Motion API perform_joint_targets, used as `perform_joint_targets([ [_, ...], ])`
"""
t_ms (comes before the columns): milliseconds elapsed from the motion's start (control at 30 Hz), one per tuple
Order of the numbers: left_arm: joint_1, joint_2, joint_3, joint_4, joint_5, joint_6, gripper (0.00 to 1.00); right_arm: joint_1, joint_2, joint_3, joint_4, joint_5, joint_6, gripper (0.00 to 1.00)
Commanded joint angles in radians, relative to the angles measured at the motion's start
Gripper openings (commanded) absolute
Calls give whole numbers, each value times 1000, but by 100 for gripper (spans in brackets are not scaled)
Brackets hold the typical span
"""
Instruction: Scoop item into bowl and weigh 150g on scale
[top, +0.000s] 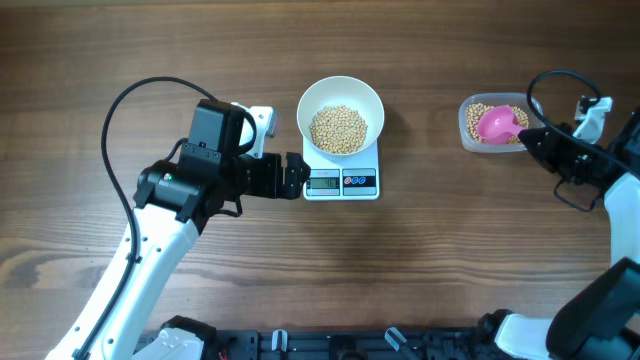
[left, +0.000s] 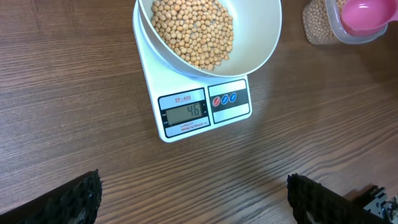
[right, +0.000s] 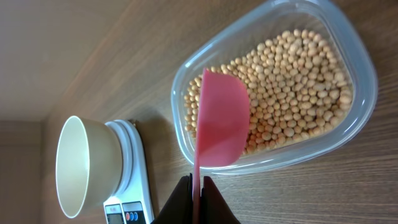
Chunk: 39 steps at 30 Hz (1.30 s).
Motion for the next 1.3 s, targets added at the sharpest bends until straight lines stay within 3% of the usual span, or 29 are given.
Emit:
perform_joint_targets([
  [0, -4, 3, -7, 2, 12, 16, 100, -7, -26, 23, -13, 30, 0, 4],
  [200, -3, 3, -7, 3, 12, 16, 100, -6, -25, 23, -20, 105, -1, 4],
  [733, -3, 3, -7, 3, 12, 16, 100, -6, 56, 20, 22, 63, 2, 4],
  [800, -3, 3, -7, 3, 12, 16, 100, -6, 56, 20, 22, 63, 2, 8],
  [867, -3, 3, -7, 3, 12, 16, 100, -6, 56, 20, 23, 64, 2, 20],
  [1000, -5, 3, -7, 3, 12, 16, 100, -6, 56, 20, 30, 88, 2, 19],
  [1100, -3, 3, -7, 3, 12, 16, 100, -6, 56, 20, 29, 90, 2, 10],
  [1267, -4, 3, -7, 3, 12, 16, 100, -6, 56, 20, 30, 89, 3, 11],
])
